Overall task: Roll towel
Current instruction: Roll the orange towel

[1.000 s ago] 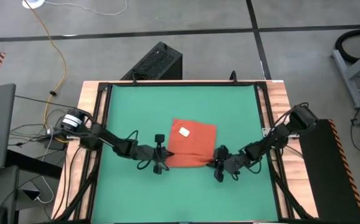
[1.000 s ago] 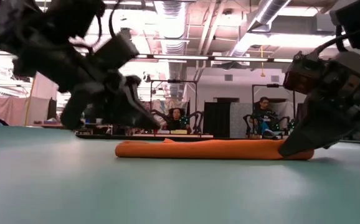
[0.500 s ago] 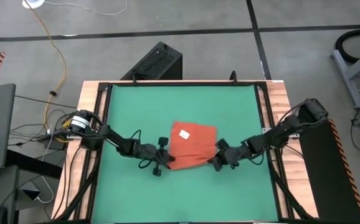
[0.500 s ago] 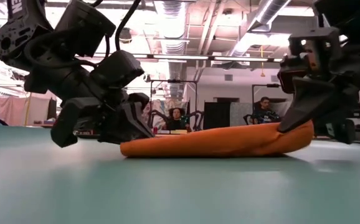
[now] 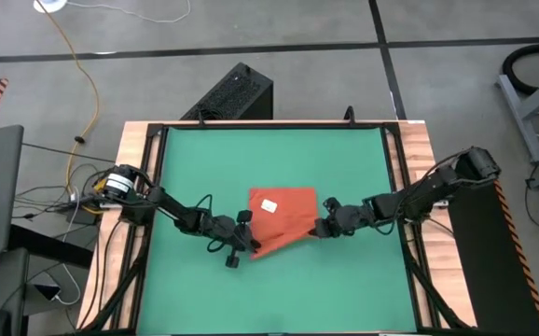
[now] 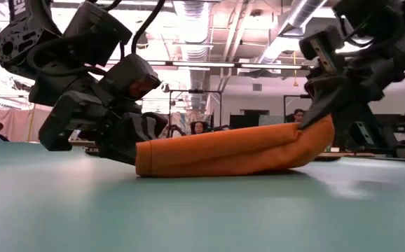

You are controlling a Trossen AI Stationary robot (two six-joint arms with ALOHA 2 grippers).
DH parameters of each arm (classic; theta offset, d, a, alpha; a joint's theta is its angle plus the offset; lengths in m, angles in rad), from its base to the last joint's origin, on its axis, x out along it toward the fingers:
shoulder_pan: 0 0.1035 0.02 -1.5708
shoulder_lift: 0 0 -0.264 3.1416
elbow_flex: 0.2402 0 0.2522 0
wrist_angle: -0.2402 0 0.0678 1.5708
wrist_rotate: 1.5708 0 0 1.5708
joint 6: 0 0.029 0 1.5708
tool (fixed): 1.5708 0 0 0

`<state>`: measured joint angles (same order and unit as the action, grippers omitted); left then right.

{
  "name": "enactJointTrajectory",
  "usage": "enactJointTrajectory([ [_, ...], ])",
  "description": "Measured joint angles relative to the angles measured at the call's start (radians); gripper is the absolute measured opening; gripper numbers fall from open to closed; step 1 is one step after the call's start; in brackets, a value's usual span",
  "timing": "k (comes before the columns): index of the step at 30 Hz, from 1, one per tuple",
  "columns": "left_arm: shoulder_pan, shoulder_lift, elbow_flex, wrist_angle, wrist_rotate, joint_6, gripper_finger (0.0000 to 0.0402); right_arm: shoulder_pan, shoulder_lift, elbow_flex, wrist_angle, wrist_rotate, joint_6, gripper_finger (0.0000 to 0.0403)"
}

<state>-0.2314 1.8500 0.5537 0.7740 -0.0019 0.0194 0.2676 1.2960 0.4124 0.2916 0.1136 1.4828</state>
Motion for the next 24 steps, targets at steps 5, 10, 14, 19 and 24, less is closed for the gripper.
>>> enactJointTrajectory([
  [5,0.000,0.000,0.000,-0.032,0.036,-0.018,0.0000,-0.097,-0.001,0.001,-0.013,-0.141,0.050,0.0012],
  [10,0.000,0.000,0.000,-0.065,0.041,-0.026,0.0000,-0.199,0.002,0.002,-0.055,-0.251,0.057,0.0012],
  [14,0.000,0.000,0.000,-0.071,0.047,-0.029,0.0000,-0.259,0.002,0.002,-0.083,-0.310,0.031,0.0012],
  [19,0.000,0.000,0.000,-0.072,0.050,-0.027,0.0000,-0.288,0.002,0.002,-0.132,-0.325,0.012,0.0012],
  [24,0.000,0.000,0.000,-0.068,0.065,-0.036,0.0000,-0.296,0.002,0.002,-0.146,-0.325,0.000,0.0012],
])
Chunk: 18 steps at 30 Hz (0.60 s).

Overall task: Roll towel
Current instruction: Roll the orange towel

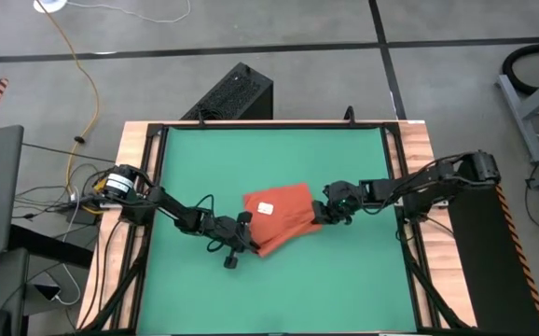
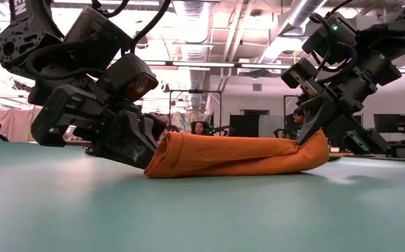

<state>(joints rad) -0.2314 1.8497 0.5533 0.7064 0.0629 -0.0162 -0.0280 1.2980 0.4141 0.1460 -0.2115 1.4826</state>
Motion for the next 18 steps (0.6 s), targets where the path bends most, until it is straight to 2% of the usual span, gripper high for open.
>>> enactJointTrajectory([
  [5,-0.012,-0.048,-0.001,-0.026,-0.004,-0.005,0.0000,-0.001,0.000,0.000,-0.006,0.000,-0.014,0.0013],
  [9,-0.030,-0.141,-0.004,-0.155,-0.062,0.002,0.0000,-0.002,0.000,-0.002,-0.014,-0.002,-0.014,0.0013],
  [13,-0.065,-0.278,-0.004,-0.263,-0.189,0.006,0.0000,-0.002,0.000,-0.002,-0.010,-0.026,-0.014,0.0013],
  [18,-0.151,-0.367,0.025,-0.275,-0.374,0.111,0.0000,-0.008,0.000,-0.001,-0.007,-0.035,-0.033,0.0013],
])
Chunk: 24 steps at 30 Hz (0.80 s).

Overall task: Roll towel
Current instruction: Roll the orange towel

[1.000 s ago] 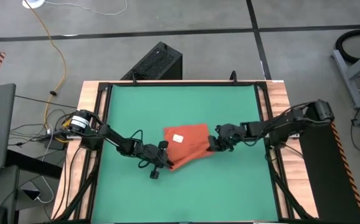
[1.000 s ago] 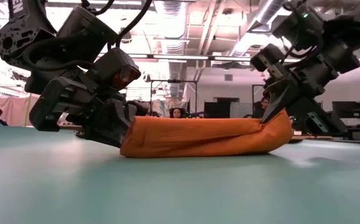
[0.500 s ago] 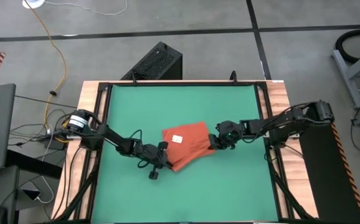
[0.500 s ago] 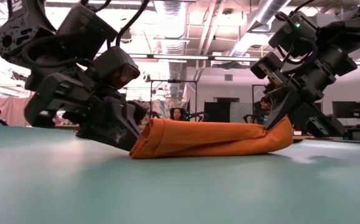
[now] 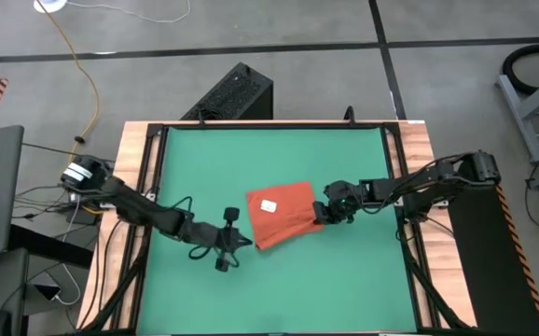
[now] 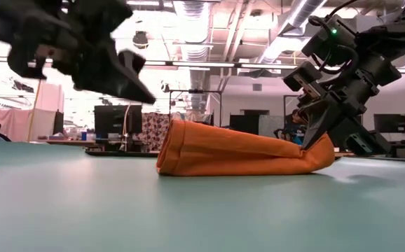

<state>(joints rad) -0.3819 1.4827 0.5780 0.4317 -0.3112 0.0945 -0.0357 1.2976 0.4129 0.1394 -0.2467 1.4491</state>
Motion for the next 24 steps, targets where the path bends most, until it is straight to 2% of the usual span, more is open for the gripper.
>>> enactJointTrajectory([
  [4,-0.050,0.043,0.121,-0.113,-0.038,0.142,0.0000,-0.008,0.000,0.000,0.002,-0.005,-0.010,0.0013],
  [9,-0.063,0.183,0.357,-0.383,-0.057,0.270,0.0000,-0.020,0.000,0.000,0.003,-0.011,-0.022,0.0013],
  [12,-0.064,0.276,0.456,-0.454,-0.053,0.311,0.0000,-0.019,0.000,0.000,0.002,-0.011,-0.033,0.0013],
  [18,-0.062,0.388,0.501,-0.475,-0.104,0.300,0.0000,-0.014,0.000,0.000,0.002,-0.010,-0.045,0.0013],
  [24,-0.054,0.400,0.499,-0.487,-0.219,0.250,0.0000,-0.010,0.000,0.000,0.006,0.006,-0.064,0.0013],
])
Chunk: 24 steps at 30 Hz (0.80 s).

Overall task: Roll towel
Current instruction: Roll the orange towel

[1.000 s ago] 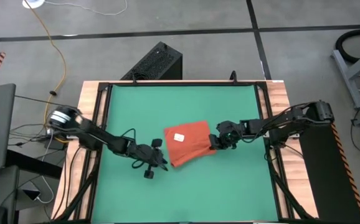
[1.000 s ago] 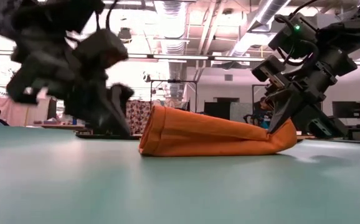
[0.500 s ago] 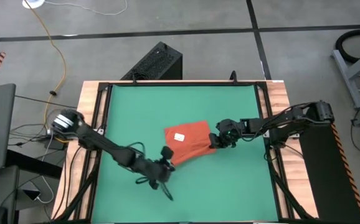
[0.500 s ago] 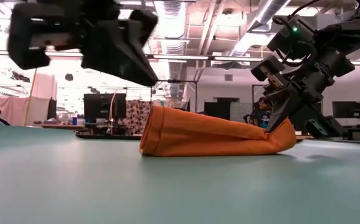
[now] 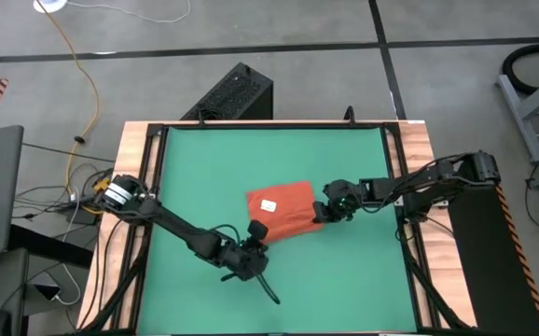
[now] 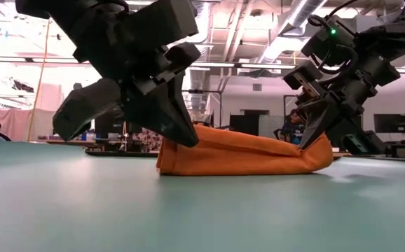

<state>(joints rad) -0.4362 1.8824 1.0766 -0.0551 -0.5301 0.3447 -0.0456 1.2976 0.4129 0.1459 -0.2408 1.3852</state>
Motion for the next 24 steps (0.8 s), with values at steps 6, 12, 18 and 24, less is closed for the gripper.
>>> enactJointTrajectory([
  [6,0.011,-0.006,-0.002,-0.010,-0.037,-0.018,0.0000,-0.001,0.000,0.000,0.000,0.005,-0.020,0.0013],
  [12,0.058,-0.004,-0.012,-0.036,-0.031,-0.077,0.0000,0.002,0.000,0.000,0.005,0.015,-0.088,0.0040],
  [18,0.088,-0.004,-0.076,0.010,0.010,-0.121,0.0000,0.020,0.000,0.000,0.004,0.060,-0.120,0.0068],
  [24,0.090,-0.004,-0.124,0.062,0.028,-0.156,0.0000,0.033,0.000,0.000,0.040,0.116,-0.253,0.0072],
])
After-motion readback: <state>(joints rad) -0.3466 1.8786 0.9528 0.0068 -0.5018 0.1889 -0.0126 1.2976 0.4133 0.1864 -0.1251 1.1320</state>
